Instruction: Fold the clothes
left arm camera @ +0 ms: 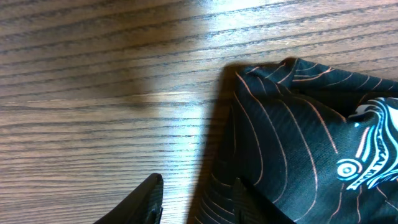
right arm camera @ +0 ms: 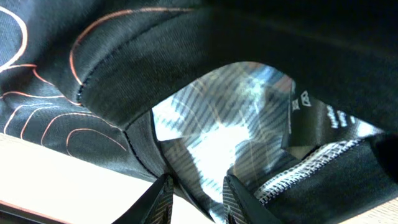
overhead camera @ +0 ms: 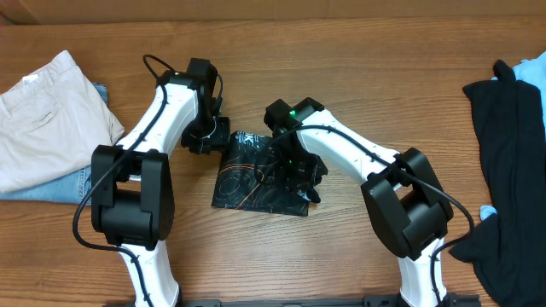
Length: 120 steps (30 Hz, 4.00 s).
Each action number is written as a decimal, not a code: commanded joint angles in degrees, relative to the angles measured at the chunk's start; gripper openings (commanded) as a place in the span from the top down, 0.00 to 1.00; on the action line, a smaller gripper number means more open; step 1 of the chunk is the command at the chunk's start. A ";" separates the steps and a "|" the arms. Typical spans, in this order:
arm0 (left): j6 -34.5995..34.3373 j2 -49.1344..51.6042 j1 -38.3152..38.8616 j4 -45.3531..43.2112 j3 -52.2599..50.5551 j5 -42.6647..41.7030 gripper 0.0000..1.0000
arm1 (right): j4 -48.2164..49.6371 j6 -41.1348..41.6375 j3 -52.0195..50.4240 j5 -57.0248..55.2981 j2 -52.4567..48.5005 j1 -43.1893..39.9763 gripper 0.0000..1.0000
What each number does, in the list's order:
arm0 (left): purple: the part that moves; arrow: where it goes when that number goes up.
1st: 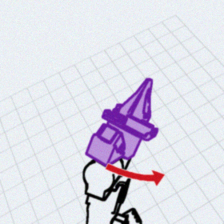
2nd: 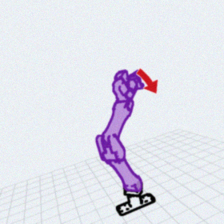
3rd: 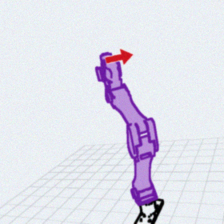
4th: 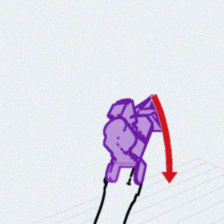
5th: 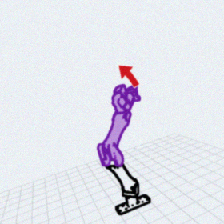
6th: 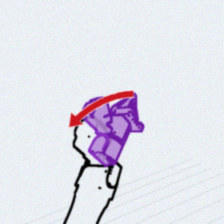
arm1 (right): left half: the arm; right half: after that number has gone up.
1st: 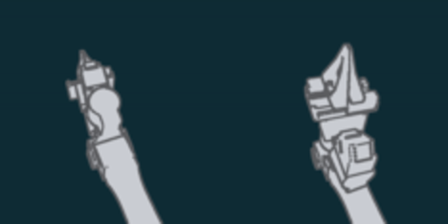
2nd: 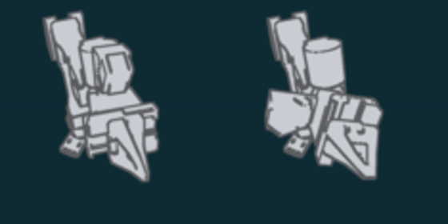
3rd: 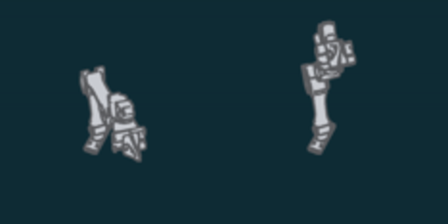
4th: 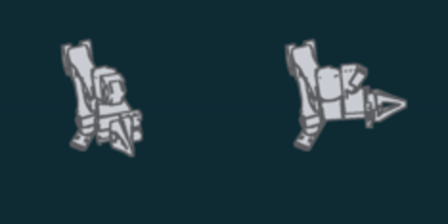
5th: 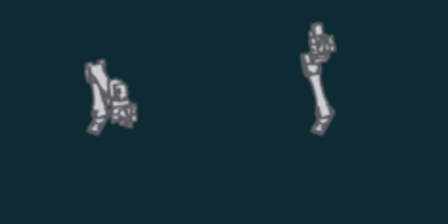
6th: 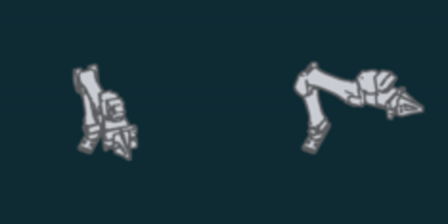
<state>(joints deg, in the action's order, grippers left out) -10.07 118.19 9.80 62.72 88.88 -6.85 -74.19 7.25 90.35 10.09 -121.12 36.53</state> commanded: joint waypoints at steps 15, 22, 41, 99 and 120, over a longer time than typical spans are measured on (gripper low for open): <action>1.27 0.42 0.72 -0.02 1.11 -0.24 0.60 | -1.18 -0.22 -0.42 1.60 2.38 0.44 0.73; 1.27 0.42 0.72 -0.02 1.11 -0.24 0.60 | 0.20 -0.22 -3.58 1.60 2.38 0.48 0.79; 1.27 0.42 0.72 0.28 1.11 -0.22 0.60 | -3.56 1.31 -4.13 0.92 12.76 -1.81 0.96; 4.37 13.29 4.37 20.96 12.83 8.74 0.81 | 14.95 -3.48 -15.13 -0.37 3.52 -10.62 0.67; -0.44 5.22 4.37 17.46 13.86 7.54 0.79 | 13.94 -5.77 -4.74 -10.05 5.62 -14.82 0.76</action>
<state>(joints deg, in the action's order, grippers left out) -9.21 129.78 14.50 82.04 100.99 0.67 -58.52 0.54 81.54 2.31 -116.88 22.31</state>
